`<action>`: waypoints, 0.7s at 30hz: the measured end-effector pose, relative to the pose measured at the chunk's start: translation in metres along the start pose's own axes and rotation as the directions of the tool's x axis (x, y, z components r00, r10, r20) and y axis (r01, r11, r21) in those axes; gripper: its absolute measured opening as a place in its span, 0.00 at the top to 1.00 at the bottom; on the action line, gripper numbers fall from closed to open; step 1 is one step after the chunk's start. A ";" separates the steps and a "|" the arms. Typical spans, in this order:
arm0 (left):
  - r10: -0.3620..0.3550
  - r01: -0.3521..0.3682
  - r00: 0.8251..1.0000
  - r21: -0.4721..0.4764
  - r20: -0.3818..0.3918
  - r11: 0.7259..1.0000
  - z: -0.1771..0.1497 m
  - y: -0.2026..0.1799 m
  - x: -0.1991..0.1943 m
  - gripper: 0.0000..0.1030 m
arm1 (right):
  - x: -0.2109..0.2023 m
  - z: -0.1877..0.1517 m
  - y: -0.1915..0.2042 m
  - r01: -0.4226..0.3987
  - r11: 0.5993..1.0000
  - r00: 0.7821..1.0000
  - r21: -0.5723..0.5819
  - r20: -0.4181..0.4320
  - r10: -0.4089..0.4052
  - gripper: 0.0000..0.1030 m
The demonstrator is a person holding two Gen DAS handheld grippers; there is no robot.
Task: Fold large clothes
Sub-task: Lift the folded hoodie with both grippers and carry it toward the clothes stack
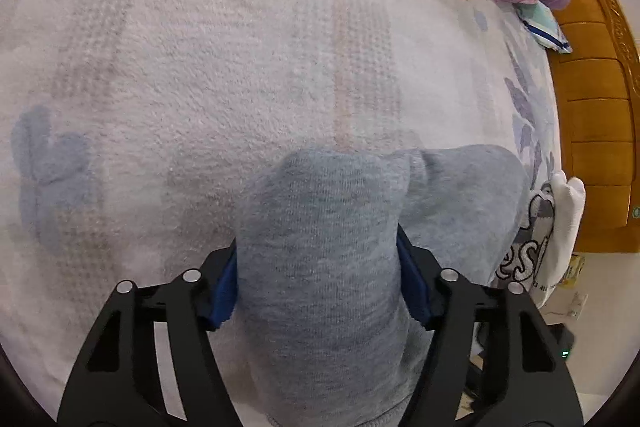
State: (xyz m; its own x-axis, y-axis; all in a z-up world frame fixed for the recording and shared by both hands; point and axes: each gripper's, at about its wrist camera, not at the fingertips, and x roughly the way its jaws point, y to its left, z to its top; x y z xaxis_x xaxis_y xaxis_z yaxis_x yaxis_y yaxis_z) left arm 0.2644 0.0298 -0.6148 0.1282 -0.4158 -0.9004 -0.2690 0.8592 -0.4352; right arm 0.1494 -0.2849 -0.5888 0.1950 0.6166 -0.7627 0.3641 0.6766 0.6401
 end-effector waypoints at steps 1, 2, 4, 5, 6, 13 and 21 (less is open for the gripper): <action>-0.001 0.000 1.000 0.015 0.023 1.000 -0.002 -0.005 -0.009 0.38 | -0.004 0.001 0.006 0.003 1.000 1.000 -0.016 0.008 -0.003 0.82; -0.008 0.007 0.999 0.025 0.037 1.000 -0.003 -0.010 -0.014 0.38 | -0.011 0.000 0.014 0.005 0.999 1.000 -0.037 0.019 -0.004 0.83; -0.029 0.026 0.997 0.046 0.073 0.999 -0.006 -0.022 -0.035 0.39 | -0.022 0.000 0.021 0.004 0.997 0.999 -0.075 0.038 -0.002 0.83; -0.043 0.039 0.995 0.046 0.089 0.998 -0.008 -0.024 -0.044 0.39 | -0.032 0.001 0.029 0.001 0.995 0.999 -0.098 0.054 0.005 0.83; -0.064 0.059 0.992 0.047 0.110 0.997 -0.010 -0.030 -0.055 0.39 | -0.038 0.005 0.027 -0.002 0.994 0.998 -0.110 0.066 0.009 0.83; -0.193 0.162 0.955 0.151 0.227 0.975 -0.028 -0.114 -0.112 0.39 | -0.129 0.033 0.034 -0.041 0.976 0.981 -0.212 0.177 0.080 0.83; -0.355 0.287 0.880 0.241 0.317 0.927 -0.050 -0.278 -0.110 0.39 | -0.264 0.113 -0.002 -0.033 0.951 0.944 -0.308 0.303 0.131 0.83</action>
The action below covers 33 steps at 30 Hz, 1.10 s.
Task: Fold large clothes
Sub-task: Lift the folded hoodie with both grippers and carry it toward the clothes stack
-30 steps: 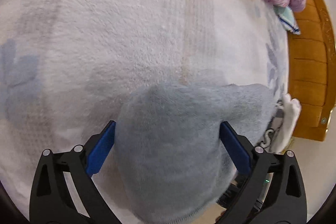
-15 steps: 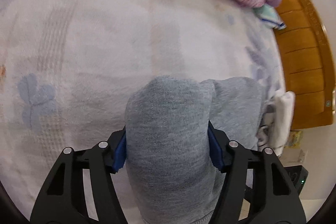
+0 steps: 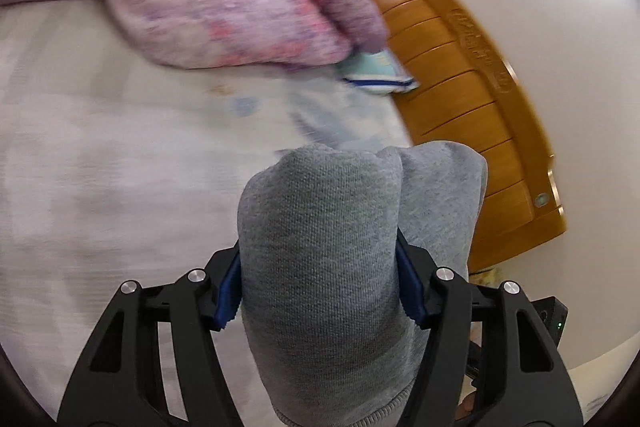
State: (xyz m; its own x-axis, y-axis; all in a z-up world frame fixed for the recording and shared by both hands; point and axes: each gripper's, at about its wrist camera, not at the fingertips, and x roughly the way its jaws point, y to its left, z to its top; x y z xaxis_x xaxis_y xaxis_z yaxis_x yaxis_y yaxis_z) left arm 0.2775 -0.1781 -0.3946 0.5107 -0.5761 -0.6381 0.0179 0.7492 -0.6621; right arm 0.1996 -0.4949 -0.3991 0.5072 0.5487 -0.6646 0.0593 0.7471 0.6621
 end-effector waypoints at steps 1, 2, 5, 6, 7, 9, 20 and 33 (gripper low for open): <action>-0.011 0.011 1.000 -0.003 0.003 1.000 -0.003 -0.022 0.016 0.39 | -0.008 0.009 -0.008 0.012 1.000 1.000 -0.013 0.002 -0.012 0.83; -0.018 0.018 1.000 -0.008 0.004 1.000 -0.005 -0.035 0.028 0.39 | -0.017 0.019 -0.019 0.025 0.999 1.000 -0.021 0.003 -0.025 0.83; -0.026 0.026 1.000 -0.009 -0.003 1.000 -0.016 -0.080 0.070 0.39 | -0.040 0.054 -0.060 0.067 0.997 0.998 -0.038 -0.005 -0.067 0.83; -0.029 0.029 1.000 -0.014 -0.010 0.999 -0.020 -0.091 0.085 0.39 | -0.041 0.061 -0.068 0.076 0.996 0.997 -0.039 -0.003 -0.076 0.83; -0.029 0.029 0.999 -0.020 -0.016 0.999 -0.024 -0.097 0.096 0.39 | -0.044 0.070 -0.082 0.089 0.995 0.996 -0.040 -0.012 -0.089 0.83; -0.023 0.023 0.999 -0.014 -0.043 1.000 -0.033 -0.113 0.128 0.39 | -0.051 0.078 -0.100 0.105 0.994 0.994 -0.037 -0.013 -0.105 0.83; 0.142 -0.137 0.976 0.041 -0.164 0.990 -0.067 -0.097 0.252 0.21 | -0.001 0.067 -0.215 0.209 0.978 0.966 0.001 -0.159 -0.206 0.68; 0.313 -0.295 0.948 0.221 -0.053 0.930 -0.055 -0.148 0.180 0.20 | -0.053 0.075 -0.168 0.353 0.828 0.876 -0.435 -0.156 -0.456 0.51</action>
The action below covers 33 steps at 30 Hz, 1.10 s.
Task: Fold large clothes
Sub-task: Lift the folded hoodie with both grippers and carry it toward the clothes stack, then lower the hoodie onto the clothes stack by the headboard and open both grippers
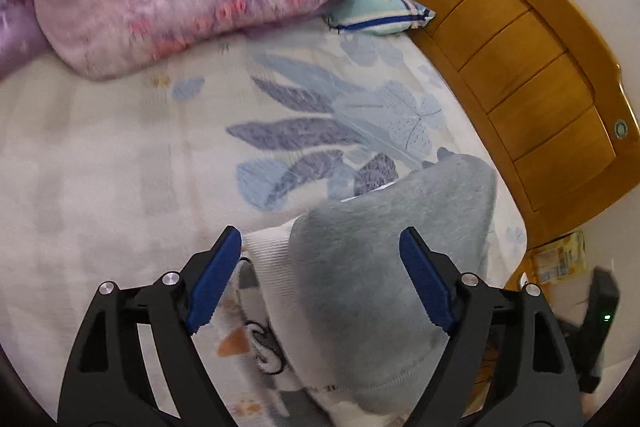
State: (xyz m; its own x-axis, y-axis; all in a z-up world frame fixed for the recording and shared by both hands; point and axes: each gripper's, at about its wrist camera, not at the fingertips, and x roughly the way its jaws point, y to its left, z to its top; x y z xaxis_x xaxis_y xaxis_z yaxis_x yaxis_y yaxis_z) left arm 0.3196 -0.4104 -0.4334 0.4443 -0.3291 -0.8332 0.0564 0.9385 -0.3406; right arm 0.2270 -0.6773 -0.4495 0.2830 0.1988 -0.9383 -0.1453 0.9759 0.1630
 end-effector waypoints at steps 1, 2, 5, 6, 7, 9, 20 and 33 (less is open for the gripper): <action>0.003 -0.003 1.000 0.005 -0.004 1.000 0.000 -0.004 -0.005 0.20 | -0.002 0.001 0.004 0.000 1.000 1.000 -0.020 0.010 0.001 0.51; 0.014 -0.014 1.000 0.023 -0.006 1.000 0.000 -0.011 -0.008 0.20 | -0.006 0.003 0.011 -0.012 0.999 1.000 -0.040 0.020 0.012 0.49; -0.006 0.007 1.000 0.049 -0.029 0.999 -0.003 -0.028 -0.004 0.20 | -0.005 0.012 0.036 -0.058 0.995 0.997 -0.080 0.039 0.062 0.43; -0.004 0.006 0.999 0.050 -0.035 0.999 -0.005 -0.032 0.000 0.20 | 0.002 0.015 0.043 -0.069 0.994 0.997 -0.087 0.034 0.072 0.43; 0.001 0.002 0.998 0.053 -0.059 0.999 -0.007 -0.036 0.010 0.20 | 0.007 0.015 0.045 -0.064 0.994 0.997 -0.084 0.025 0.067 0.43; 0.014 -0.008 0.993 0.051 -0.115 0.999 -0.013 -0.038 0.028 0.20 | 0.032 0.016 0.049 -0.088 0.994 0.996 -0.068 -0.012 0.088 0.43; -0.015 0.021 0.983 0.031 -0.186 0.999 -0.030 -0.026 0.071 0.14 | 0.088 0.005 0.030 -0.132 0.990 0.985 0.046 -0.105 0.136 0.36; 0.017 -0.017 0.995 0.005 -0.098 1.000 -0.051 0.035 -0.003 0.14 | 0.047 0.019 0.107 0.188 0.982 0.977 -0.010 -0.100 -0.188 0.34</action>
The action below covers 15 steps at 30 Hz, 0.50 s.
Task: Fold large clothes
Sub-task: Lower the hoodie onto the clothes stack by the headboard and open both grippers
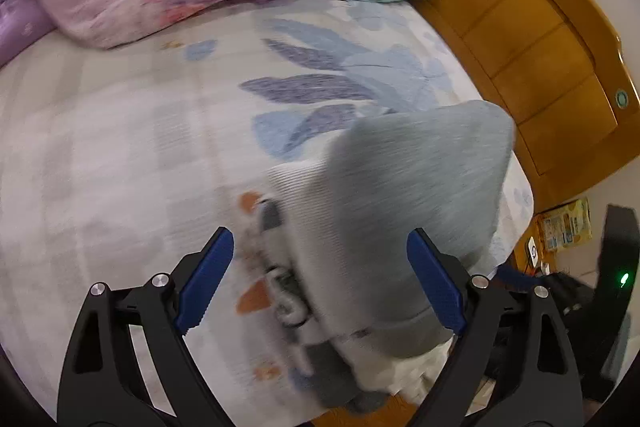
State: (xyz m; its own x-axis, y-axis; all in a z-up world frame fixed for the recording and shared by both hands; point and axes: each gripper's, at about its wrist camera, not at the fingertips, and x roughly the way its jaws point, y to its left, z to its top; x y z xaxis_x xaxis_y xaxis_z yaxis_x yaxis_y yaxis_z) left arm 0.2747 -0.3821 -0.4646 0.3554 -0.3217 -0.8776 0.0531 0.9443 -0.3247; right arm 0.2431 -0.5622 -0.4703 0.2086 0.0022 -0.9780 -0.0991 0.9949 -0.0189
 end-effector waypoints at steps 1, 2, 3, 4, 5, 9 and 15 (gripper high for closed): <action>0.013 -0.013 1.000 -0.016 0.000 1.000 -0.003 0.011 -0.004 0.14 | -0.004 0.001 0.008 0.027 1.000 1.000 0.002 0.008 -0.027 0.34; 0.032 -0.032 0.999 -0.032 -0.005 0.999 -0.007 0.026 -0.009 0.14 | -0.010 0.002 0.018 0.039 0.999 0.999 -0.005 0.018 -0.039 0.32; 0.041 -0.041 0.999 -0.040 -0.007 0.998 -0.011 0.036 -0.013 0.14 | -0.014 0.002 0.025 0.048 0.999 0.999 -0.010 0.023 -0.048 0.28; 0.048 -0.049 0.999 -0.052 -0.012 0.997 -0.015 0.051 -0.018 0.14 | -0.018 0.003 0.036 0.061 0.998 0.998 -0.014 0.033 -0.061 0.27; 0.052 -0.053 0.998 -0.060 -0.020 0.997 -0.017 0.061 -0.021 0.14 | -0.025 0.004 0.053 0.071 0.997 0.996 -0.023 0.049 -0.070 0.26; 0.059 -0.062 0.998 -0.088 -0.037 0.994 -0.028 0.107 -0.044 0.14 | -0.039 0.002 0.103 0.075 0.996 0.995 -0.046 0.073 -0.071 0.26; 0.091 -0.095 0.995 -0.085 -0.047 0.992 -0.045 0.170 -0.090 0.14 | -0.058 -0.013 0.178 0.085 0.996 0.993 -0.041 0.086 -0.081 0.25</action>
State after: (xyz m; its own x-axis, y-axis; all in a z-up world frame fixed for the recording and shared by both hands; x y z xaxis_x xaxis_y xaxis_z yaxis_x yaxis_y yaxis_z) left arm 0.2097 -0.1958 -0.4565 0.3148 -0.2373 -0.9190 -0.0600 0.9613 -0.2688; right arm 0.2010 -0.3866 -0.4199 0.2985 -0.0697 -0.9519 -0.1206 0.9866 -0.1101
